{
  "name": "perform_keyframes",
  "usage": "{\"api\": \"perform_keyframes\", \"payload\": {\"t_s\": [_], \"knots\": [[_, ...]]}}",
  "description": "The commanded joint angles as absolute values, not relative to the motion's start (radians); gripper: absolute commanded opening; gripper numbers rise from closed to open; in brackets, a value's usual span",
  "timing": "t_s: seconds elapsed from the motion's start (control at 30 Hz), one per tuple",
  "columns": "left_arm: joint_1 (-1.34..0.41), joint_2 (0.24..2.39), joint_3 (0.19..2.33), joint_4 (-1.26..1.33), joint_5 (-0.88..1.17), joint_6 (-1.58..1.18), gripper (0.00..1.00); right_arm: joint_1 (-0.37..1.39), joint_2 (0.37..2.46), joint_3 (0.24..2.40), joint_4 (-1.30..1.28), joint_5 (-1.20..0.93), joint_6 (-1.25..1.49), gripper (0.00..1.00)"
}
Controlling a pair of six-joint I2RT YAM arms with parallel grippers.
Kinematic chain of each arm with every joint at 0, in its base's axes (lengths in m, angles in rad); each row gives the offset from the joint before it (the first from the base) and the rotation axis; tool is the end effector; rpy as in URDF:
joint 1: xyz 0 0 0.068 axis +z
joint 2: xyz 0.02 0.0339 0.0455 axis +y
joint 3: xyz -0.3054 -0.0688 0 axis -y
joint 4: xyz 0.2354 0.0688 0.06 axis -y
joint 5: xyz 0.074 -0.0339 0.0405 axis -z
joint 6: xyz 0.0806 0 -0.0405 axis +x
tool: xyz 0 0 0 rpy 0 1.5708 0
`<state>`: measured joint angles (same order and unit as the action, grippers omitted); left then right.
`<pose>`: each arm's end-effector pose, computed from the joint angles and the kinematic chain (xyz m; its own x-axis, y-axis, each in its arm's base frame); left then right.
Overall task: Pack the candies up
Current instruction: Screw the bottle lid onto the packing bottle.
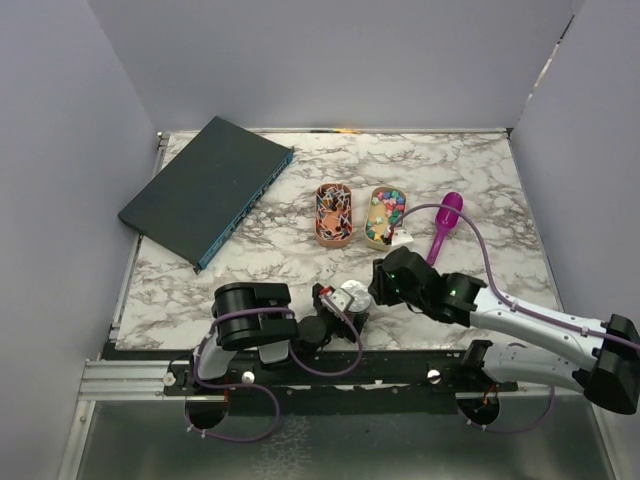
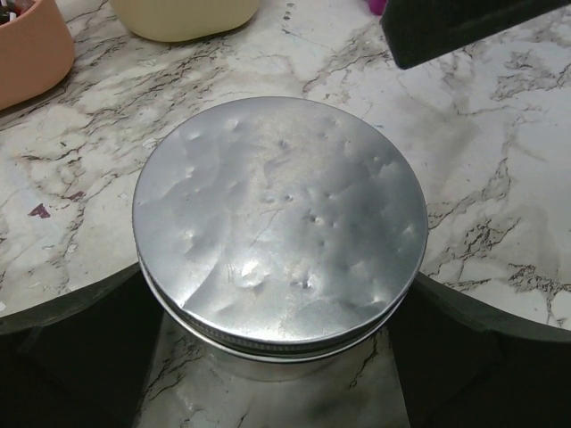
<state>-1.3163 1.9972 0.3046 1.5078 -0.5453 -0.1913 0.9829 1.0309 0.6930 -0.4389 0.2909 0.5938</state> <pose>0.1205 -0.2970 0.1243 -0.1783 0.0398 -0.9832 0.6775 0.7296 -0.0933 0.1373 0.1643 0.2480 -0.7048 -0.0910 -0.7036 -0.3491 0.9078 0.2324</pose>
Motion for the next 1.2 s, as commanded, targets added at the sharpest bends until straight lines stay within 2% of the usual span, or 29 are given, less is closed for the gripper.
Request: {"api": "perform_keyframes", "payload": {"t_s": [0.0,0.43,0.7,0.97,1.17], "knots": [[-1.311,2.039,0.302,1.522,-0.484,-0.213,0.99,0.989,1.063,0.696,-0.407,0.337,0.557,0.36],[-1.285,2.059,0.317,1.498,-0.358,-0.213,0.65,0.935,1.189,0.738,-0.299,0.270,0.482,0.37],[-1.277,2.080,0.328,1.493,-0.322,-0.199,0.61,0.816,1.212,0.721,-0.226,0.091,0.422,0.37],[-1.256,2.093,0.336,1.493,-0.283,-0.204,0.61,0.704,1.195,0.638,-0.173,-0.136,0.391,0.35],[-1.253,2.098,0.345,1.485,-0.275,-0.205,0.61,0.685,1.210,0.614,-0.155,-0.178,0.384,0.31]]}}
